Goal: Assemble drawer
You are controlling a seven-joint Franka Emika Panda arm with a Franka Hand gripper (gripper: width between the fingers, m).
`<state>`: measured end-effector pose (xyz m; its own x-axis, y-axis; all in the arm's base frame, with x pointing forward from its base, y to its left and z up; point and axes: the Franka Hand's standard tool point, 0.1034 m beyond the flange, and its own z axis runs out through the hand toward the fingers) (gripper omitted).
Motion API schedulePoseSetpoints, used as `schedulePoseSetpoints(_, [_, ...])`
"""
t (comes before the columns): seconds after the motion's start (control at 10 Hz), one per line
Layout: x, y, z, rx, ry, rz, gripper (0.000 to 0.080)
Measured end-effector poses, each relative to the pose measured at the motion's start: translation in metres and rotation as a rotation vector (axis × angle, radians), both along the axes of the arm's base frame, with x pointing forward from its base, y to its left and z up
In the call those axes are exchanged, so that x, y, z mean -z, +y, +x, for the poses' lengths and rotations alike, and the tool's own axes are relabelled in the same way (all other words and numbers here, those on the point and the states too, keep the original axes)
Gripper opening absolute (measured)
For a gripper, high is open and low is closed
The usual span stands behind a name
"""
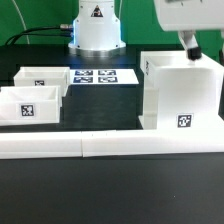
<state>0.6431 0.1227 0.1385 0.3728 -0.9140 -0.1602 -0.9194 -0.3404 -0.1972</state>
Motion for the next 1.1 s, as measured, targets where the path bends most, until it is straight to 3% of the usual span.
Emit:
schedulePoseSetpoints(0.2, [-0.01,-0.004,-0.003,-0.106,-0.005,-0.003,0.0649])
schedulePoseSetpoints(0.6, [-0.006,-0.003,-0.005,-0.155,-0.011,-0.011,0.0649])
schedulePoseSetpoints(0.8, [-0.006,-0.015,-0.014,-0.377,0.006,-0.014,0.0649])
schedulePoseSetpoints(1.0, [-0.006,-0.021,-0.007,-0.384,-0.103,-0.036,0.0649])
schedulePoseSetpoints(1.1, [-0.002,-0.022,-0.015,-0.453,-0.1,-0.047,0.0649])
